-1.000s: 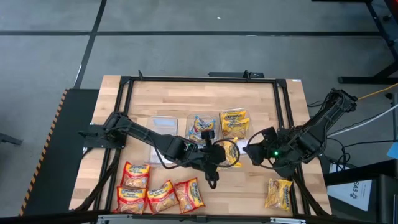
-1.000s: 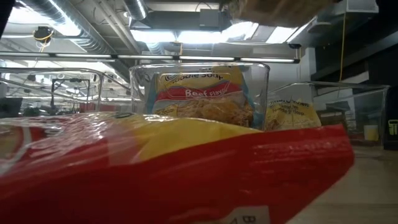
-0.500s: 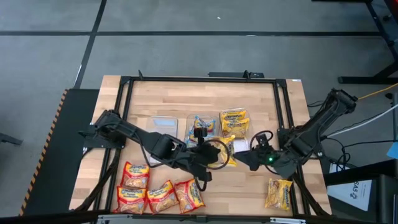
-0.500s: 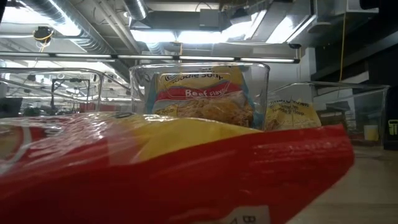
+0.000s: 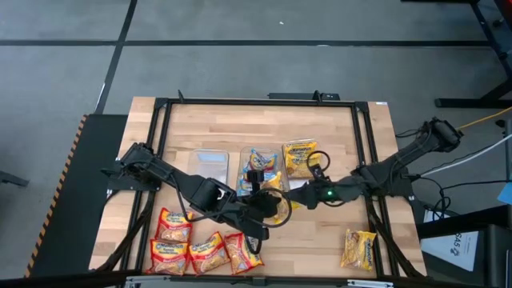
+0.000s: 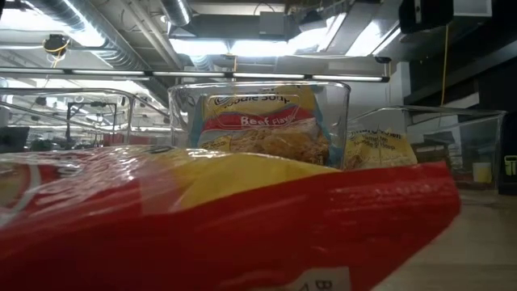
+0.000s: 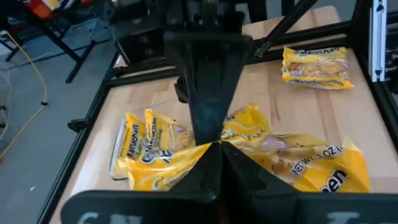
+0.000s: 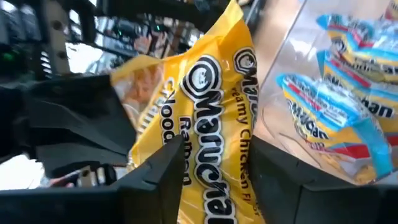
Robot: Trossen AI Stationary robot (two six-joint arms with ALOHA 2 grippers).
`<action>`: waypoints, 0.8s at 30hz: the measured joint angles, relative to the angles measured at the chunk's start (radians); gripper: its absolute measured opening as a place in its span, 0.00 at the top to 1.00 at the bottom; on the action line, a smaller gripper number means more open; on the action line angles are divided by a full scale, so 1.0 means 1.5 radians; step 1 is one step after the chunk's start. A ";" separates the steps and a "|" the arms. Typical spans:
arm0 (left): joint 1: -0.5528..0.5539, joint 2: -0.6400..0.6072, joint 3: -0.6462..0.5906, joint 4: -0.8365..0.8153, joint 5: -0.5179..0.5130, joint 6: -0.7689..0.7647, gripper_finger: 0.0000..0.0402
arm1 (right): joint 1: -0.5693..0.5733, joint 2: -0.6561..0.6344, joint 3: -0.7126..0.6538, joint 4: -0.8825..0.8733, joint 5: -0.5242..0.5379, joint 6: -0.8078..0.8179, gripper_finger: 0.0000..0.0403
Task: Sort Maruchan noodles
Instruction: Put the yellow noodle pack into the right transparent bin
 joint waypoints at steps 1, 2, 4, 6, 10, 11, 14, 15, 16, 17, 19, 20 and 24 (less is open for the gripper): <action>0.000 0.000 0.000 -0.001 0.000 -0.001 1.00 | -0.006 0.005 0.000 0.002 -0.013 0.000 0.60; 0.000 0.000 0.000 -0.002 0.000 -0.002 1.00 | -0.010 0.009 0.000 0.004 -0.024 0.000 0.62; 0.000 0.000 0.000 -0.005 0.000 -0.002 1.00 | -0.013 0.011 0.000 0.006 -0.026 -0.003 0.68; 0.000 0.000 0.000 -0.010 0.001 -0.003 1.00 | -0.012 0.011 0.000 0.006 -0.021 -0.015 0.74; -0.001 0.000 0.000 -0.029 0.018 -0.022 1.00 | -0.012 0.005 0.000 0.021 -0.007 -0.042 0.88; -0.001 0.001 0.000 -0.032 0.025 -0.030 1.00 | -0.013 0.005 0.000 0.028 -0.005 -0.051 0.92; 0.005 0.003 0.000 -0.049 0.012 -0.037 1.00 | -0.011 0.006 0.001 0.036 -0.021 -0.080 0.98; 0.006 0.003 0.000 -0.046 0.006 -0.037 1.00 | -0.011 0.006 0.001 0.036 -0.022 -0.084 0.99; 0.005 0.003 0.000 -0.045 0.005 -0.038 1.00 | -0.011 0.006 0.001 0.035 -0.022 -0.085 0.99; 0.005 0.003 0.000 -0.045 0.005 -0.038 1.00 | -0.012 0.006 0.001 0.036 -0.021 -0.085 0.99; 0.003 0.003 0.000 -0.045 0.006 -0.038 1.00 | -0.012 0.006 0.001 0.036 -0.014 -0.088 0.99; 0.003 0.001 0.000 -0.045 0.006 -0.038 1.00 | -0.012 0.006 0.001 0.034 -0.010 -0.088 0.99; -0.003 -0.006 0.000 -0.045 0.005 -0.049 1.00 | -0.013 0.005 0.001 0.030 0.029 -0.120 1.00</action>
